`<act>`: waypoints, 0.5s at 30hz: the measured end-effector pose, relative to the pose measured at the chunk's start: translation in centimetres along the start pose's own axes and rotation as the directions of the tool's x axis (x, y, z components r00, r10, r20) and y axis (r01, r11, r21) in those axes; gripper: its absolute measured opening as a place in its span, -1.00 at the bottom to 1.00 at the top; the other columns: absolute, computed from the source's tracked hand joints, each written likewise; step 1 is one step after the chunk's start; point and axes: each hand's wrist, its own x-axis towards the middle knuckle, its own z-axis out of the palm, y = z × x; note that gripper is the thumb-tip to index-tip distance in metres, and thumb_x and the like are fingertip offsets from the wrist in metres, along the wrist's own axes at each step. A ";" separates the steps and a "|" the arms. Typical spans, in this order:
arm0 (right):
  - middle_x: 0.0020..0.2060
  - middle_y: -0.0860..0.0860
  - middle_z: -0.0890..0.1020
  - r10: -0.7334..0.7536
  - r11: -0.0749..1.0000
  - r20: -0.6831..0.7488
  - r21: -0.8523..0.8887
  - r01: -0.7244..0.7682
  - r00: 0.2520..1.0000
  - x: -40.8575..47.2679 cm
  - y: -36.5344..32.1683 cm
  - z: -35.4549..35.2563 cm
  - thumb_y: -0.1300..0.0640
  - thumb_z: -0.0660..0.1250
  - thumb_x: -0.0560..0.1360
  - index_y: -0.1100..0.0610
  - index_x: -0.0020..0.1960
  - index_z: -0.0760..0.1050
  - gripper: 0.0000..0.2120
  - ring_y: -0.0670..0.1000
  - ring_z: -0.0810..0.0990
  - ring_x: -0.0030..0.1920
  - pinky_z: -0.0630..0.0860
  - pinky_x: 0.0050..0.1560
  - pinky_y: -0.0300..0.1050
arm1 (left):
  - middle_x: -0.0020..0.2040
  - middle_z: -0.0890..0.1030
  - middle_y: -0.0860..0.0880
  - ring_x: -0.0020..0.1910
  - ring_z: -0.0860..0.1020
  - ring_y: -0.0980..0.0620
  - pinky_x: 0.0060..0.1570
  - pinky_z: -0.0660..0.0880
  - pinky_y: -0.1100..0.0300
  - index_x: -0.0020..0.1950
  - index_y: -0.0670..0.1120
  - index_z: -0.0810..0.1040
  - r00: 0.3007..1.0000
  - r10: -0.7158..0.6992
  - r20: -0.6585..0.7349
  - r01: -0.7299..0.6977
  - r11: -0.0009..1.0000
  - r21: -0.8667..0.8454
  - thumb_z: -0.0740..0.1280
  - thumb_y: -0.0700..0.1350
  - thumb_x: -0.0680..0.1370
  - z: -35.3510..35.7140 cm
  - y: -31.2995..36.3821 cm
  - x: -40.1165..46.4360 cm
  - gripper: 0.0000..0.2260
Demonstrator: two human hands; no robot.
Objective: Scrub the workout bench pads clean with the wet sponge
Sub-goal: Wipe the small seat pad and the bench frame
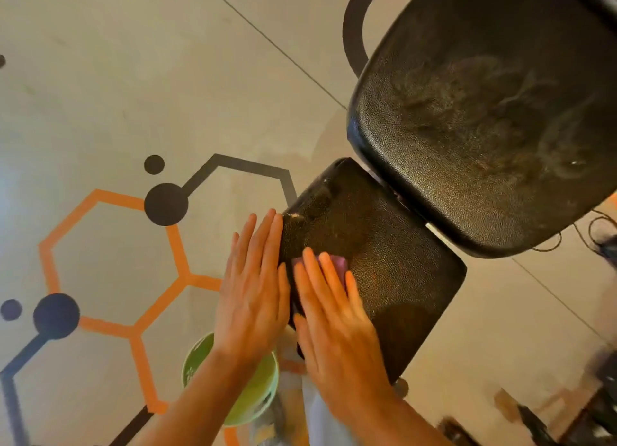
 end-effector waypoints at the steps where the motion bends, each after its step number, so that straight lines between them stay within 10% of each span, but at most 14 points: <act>1: 0.55 0.07 0.14 -0.051 0.999 -0.015 0.018 0.051 0.999 0.6 1.2 0.0 0.08 0.06 0.64 0.18 0.54 0.14 -0.50 0.07 0.03 0.57 0.19 0.50 0.14 | 0.55 0.27 -0.11 0.59 0.07 -0.05 0.57 -0.06 0.06 0.57 -0.16 0.18 1.000 -0.001 -0.003 0.001 1.000 -0.017 0.00 -0.07 0.65 0.0 0.0 0.0 -0.53; 7: 0.56 0.13 0.08 0.321 0.945 -0.149 -0.010 -0.326 0.935 10.8 4.1 -1.0 0.04 -0.13 0.63 0.19 0.56 0.05 -0.47 0.09 -0.04 0.57 0.02 0.55 0.12 | 0.53 0.29 -0.11 0.58 0.09 -0.06 0.57 -0.09 0.09 0.56 -0.15 0.20 1.000 0.000 -0.030 0.000 1.000 -0.011 0.01 -0.07 0.65 0.0 0.2 -0.1 -0.53; 12: 0.54 0.10 0.18 -0.015 1.000 -0.043 0.012 0.016 0.999 2.3 0.6 0.1 0.06 0.02 0.64 0.19 0.53 0.17 -0.51 0.12 0.08 0.55 0.10 0.52 0.12 | 0.54 0.29 -0.13 0.58 0.09 -0.06 0.57 -0.03 0.02 0.55 -0.18 0.20 0.999 0.026 -0.043 -0.029 0.997 -0.075 0.02 -0.09 0.66 0.4 -0.3 -0.2 -0.54; 15: 0.55 0.10 0.15 0.067 0.993 -0.058 -0.095 -0.073 0.996 7.9 4.1 -1.1 0.06 -0.01 0.64 0.18 0.55 0.11 -0.50 0.08 0.05 0.56 0.11 0.53 0.12 | 0.54 0.27 -0.13 0.59 0.08 -0.07 0.57 -0.03 0.02 0.56 -0.16 0.18 0.998 0.034 -0.051 -0.038 0.996 -0.087 0.02 -0.08 0.66 0.3 -0.3 -0.3 -0.53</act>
